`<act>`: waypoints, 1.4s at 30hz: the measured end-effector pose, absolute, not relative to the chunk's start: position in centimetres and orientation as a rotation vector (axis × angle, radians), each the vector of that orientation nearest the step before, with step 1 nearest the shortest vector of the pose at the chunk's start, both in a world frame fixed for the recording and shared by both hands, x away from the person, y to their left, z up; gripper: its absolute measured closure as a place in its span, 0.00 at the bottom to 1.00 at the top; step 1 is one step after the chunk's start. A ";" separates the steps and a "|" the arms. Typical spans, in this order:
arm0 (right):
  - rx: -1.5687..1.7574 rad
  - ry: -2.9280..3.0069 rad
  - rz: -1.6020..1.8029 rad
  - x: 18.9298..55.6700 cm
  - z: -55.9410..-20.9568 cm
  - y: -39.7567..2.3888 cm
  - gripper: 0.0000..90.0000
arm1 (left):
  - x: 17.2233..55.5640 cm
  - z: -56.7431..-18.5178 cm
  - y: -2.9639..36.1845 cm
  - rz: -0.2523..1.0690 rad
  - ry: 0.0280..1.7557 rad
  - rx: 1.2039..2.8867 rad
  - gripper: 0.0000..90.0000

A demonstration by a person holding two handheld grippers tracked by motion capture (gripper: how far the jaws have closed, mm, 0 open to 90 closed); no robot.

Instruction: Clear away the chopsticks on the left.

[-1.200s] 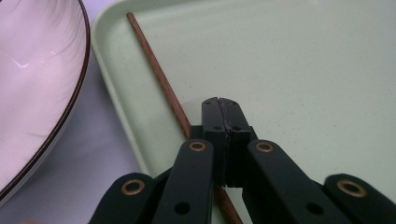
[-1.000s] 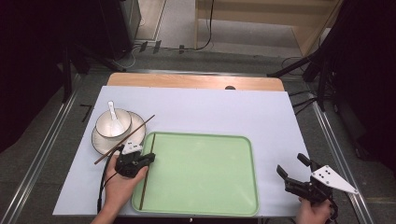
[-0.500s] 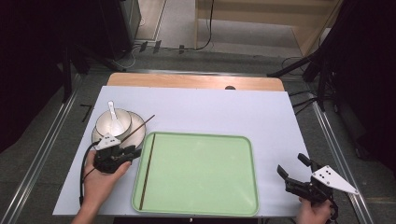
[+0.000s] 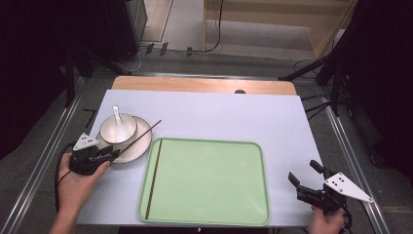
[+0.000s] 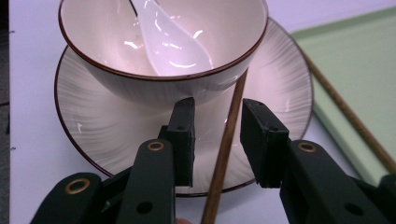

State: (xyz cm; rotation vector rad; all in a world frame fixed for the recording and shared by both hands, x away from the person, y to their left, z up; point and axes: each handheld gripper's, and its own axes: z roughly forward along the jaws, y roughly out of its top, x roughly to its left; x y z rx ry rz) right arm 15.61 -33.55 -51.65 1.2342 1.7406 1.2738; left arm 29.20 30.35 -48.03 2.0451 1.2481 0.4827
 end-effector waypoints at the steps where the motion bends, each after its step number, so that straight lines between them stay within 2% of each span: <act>1: 1.237 1.740 1.272 15.6 -51.7 -33.5 0.14 | 29.4 -48.3 30.2 0.462 1.243 2.058 0.74; 6: 1.240 1.746 1.272 15.7 -51.8 -33.5 0.14 | 30.4 -49.3 29.5 0.412 1.227 2.120 0.76; 9: 1.235 1.748 1.273 15.7 -51.8 -33.5 0.14 | 30.6 -49.6 29.1 0.391 1.222 2.144 0.86; 13: 1.234 1.750 1.273 15.7 -51.8 -33.5 0.14 | 30.5 -49.4 28.7 0.389 1.174 2.174 0.94; 25: 1.236 1.746 1.270 15.6 -51.7 -33.5 0.14 | 28.5 -47.4 28.2 0.419 1.146 2.089 0.95; 30: 1.232 1.745 1.271 15.6 -51.7 -33.5 0.14 | 27.5 -46.6 27.4 0.376 1.142 2.053 0.95; 42: 1.229 1.744 1.275 15.6 -51.6 -33.5 0.14 | 24.4 -47.4 22.8 0.340 1.109 2.070 0.95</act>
